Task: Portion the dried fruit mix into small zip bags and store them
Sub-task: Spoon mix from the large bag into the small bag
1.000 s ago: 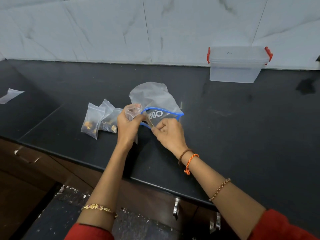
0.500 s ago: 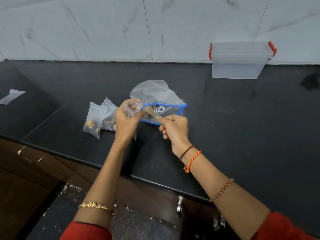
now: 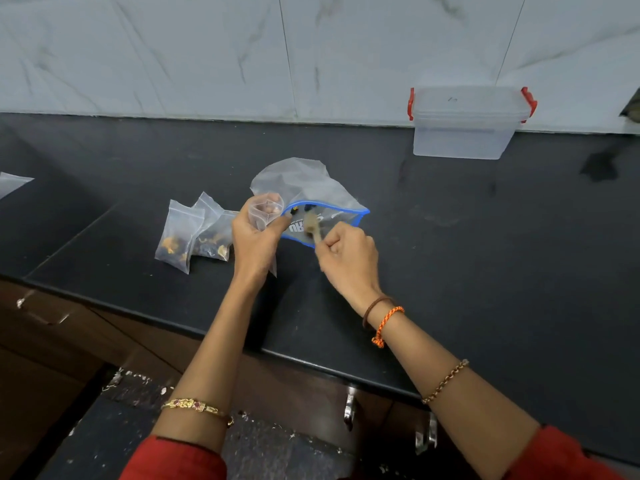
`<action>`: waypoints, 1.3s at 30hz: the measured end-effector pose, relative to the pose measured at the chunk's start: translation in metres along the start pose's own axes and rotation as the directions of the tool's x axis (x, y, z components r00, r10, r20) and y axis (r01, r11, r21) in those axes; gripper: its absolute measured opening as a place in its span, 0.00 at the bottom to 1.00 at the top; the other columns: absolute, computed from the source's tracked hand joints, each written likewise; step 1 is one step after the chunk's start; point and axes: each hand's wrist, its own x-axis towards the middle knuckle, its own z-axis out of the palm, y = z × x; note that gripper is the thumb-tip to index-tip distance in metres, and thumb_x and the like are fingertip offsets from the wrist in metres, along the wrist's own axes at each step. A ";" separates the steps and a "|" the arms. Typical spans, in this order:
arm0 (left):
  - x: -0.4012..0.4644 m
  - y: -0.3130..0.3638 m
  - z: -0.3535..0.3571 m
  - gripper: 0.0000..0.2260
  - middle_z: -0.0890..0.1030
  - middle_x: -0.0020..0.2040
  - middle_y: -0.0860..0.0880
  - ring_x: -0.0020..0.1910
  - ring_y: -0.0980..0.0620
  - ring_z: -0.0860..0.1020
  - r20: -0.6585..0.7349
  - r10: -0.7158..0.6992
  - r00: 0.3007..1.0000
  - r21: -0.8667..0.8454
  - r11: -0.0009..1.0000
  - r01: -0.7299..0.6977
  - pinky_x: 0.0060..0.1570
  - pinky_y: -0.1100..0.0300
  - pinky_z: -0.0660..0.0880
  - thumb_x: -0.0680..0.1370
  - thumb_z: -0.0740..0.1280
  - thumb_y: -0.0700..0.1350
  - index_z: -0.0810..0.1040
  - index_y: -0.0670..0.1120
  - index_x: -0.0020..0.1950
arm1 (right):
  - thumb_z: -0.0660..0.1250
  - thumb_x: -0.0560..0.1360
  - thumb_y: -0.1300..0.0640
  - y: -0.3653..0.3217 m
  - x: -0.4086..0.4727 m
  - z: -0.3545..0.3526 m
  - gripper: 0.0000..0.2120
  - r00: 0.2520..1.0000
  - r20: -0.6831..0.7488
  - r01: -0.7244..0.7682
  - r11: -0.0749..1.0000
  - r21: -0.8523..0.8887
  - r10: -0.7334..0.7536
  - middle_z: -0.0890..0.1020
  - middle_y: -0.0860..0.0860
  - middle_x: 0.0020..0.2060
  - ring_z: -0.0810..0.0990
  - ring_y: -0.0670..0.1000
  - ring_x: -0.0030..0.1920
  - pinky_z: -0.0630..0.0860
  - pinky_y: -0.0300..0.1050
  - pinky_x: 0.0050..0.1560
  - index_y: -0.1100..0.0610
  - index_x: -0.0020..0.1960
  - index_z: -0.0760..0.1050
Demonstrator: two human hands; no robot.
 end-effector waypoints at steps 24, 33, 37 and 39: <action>0.007 0.009 -0.017 0.12 0.81 0.42 0.52 0.42 0.54 0.79 0.079 -0.137 0.987 -0.185 0.971 0.150 0.45 0.60 0.78 0.64 0.73 0.39 0.78 0.48 0.46 | 0.57 0.78 0.61 0.018 0.036 0.026 0.13 0.985 -0.012 0.161 0.954 -0.254 -0.170 0.73 0.56 0.31 0.72 0.55 0.34 0.66 0.45 0.38 0.61 0.35 0.70; 0.053 0.007 0.006 0.04 0.75 0.34 0.50 0.34 0.53 0.76 -0.071 -0.450 0.890 -0.268 0.868 0.418 0.29 0.66 0.72 0.72 0.69 0.36 0.76 0.43 0.40 | 0.62 0.74 0.66 0.021 0.041 0.018 0.25 0.985 -0.061 0.156 0.986 -0.067 -0.160 0.60 0.48 0.18 0.59 0.47 0.22 0.66 0.34 0.27 0.55 0.22 0.56; 0.058 0.013 0.022 0.06 0.80 0.36 0.49 0.38 0.51 0.80 0.013 -0.407 0.913 -0.375 0.845 0.381 0.38 0.59 0.77 0.71 0.69 0.34 0.79 0.44 0.43 | 0.66 0.73 0.62 0.026 0.042 0.021 0.24 1.000 -0.001 0.028 0.991 0.133 -0.028 0.66 0.50 0.19 0.63 0.47 0.22 0.62 0.33 0.23 0.56 0.21 0.61; 0.060 0.016 0.028 0.07 0.81 0.38 0.49 0.38 0.52 0.80 0.045 -0.357 0.933 -0.357 0.866 0.349 0.39 0.58 0.78 0.71 0.69 0.33 0.78 0.44 0.45 | 0.66 0.74 0.60 0.025 0.044 0.021 0.20 0.993 0.041 -0.121 0.949 0.290 0.114 0.72 0.51 0.22 0.70 0.47 0.22 0.66 0.32 0.21 0.57 0.24 0.68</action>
